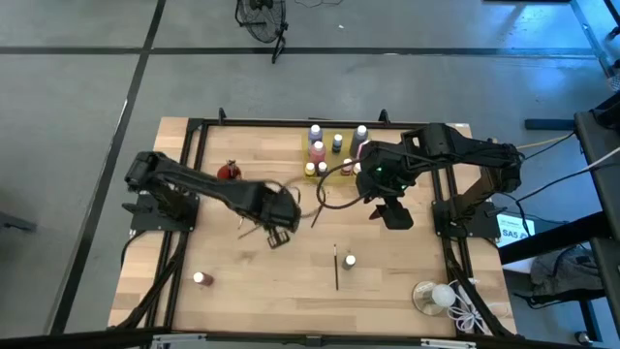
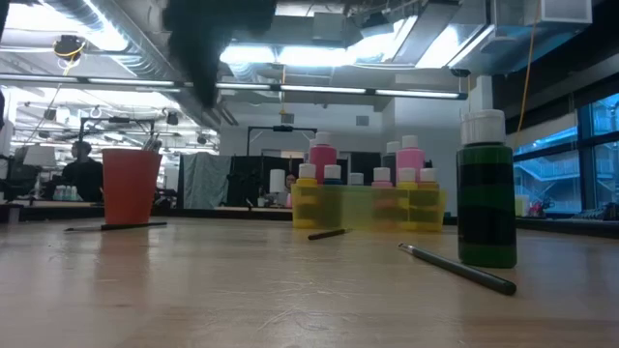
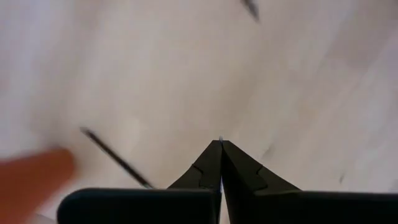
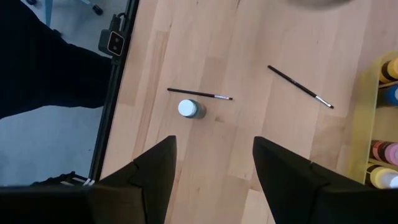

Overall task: Pick & Place Paint Supplies
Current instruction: Put the silver paint brush into the orange cup, then put the small green paint bottle into the yellow bin

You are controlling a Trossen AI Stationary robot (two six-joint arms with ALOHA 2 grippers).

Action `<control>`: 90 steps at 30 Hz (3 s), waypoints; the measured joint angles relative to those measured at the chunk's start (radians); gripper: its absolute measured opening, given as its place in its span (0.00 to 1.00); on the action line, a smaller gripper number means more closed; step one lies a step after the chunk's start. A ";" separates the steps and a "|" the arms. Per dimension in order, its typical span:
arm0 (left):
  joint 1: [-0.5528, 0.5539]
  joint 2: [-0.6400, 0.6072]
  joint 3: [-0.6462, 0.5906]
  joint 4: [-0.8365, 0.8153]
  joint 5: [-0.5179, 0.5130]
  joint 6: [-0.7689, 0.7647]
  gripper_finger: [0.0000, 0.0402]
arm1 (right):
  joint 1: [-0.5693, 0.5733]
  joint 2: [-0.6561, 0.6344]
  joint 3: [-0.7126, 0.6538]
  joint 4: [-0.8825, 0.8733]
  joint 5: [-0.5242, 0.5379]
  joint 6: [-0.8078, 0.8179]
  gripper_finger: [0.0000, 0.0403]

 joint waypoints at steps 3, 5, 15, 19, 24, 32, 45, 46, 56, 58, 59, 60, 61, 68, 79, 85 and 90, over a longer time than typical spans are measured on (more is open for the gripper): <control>0.021 -0.074 0.086 -0.039 -0.130 0.034 0.00 | 0.011 0.000 0.000 0.000 0.000 0.000 0.53; 0.035 -0.154 0.115 -0.054 -0.214 0.036 0.00 | 0.018 0.000 0.000 0.000 0.000 0.000 0.53; 0.032 -0.621 -0.046 -0.064 -0.620 0.034 0.00 | 0.055 0.000 0.000 0.000 0.002 0.002 0.53; -0.018 -0.759 -0.236 0.042 -0.758 0.035 0.01 | 0.056 0.000 0.000 0.015 0.002 0.002 0.53; -0.099 -0.933 -0.500 0.242 -0.903 0.022 0.01 | 0.049 0.000 0.000 0.027 0.006 0.001 0.53; -0.174 -1.128 -0.720 0.331 -1.029 -0.017 0.01 | 0.009 0.000 0.000 0.053 0.012 0.001 0.53; -0.192 -1.295 -0.916 0.338 -1.106 -0.137 0.01 | -0.019 0.000 0.000 0.076 0.011 -0.015 0.53; -0.192 -1.295 -0.923 0.339 -1.106 -0.143 0.01 | -0.021 0.000 0.000 0.080 0.012 -0.018 0.53; -0.192 -1.267 -0.941 0.354 -1.127 -0.119 0.03 | -0.038 0.000 0.000 0.098 0.011 -0.026 0.53; -0.192 -1.266 -0.941 0.354 -1.103 -0.120 0.07 | -0.038 0.000 0.000 0.100 0.011 -0.027 0.53; -0.192 -1.266 -0.941 0.354 -1.100 -0.124 0.10 | -0.038 0.000 0.000 0.101 0.011 -0.029 0.53; -0.192 -1.266 -0.941 0.354 -1.099 -0.133 0.12 | -0.038 0.000 0.000 0.101 0.011 -0.031 0.53; -0.192 -1.266 -0.941 0.354 -1.100 -0.145 0.15 | -0.038 0.000 0.000 0.103 0.011 -0.033 0.53; -0.192 -1.266 -0.941 0.367 -1.163 -0.213 0.32 | -0.038 0.000 0.000 0.103 0.011 -0.033 0.53; -0.192 -1.266 -0.882 0.749 -1.086 0.240 0.34 | -0.031 0.000 0.000 -0.029 0.006 0.112 0.53; -0.192 -1.266 -0.865 0.979 -1.087 0.465 0.34 | 0.050 0.000 -0.033 -0.026 0.001 0.154 0.54; -0.192 -1.266 -0.865 1.001 -1.087 0.436 0.33 | 0.132 0.000 -0.070 0.015 0.004 0.200 0.55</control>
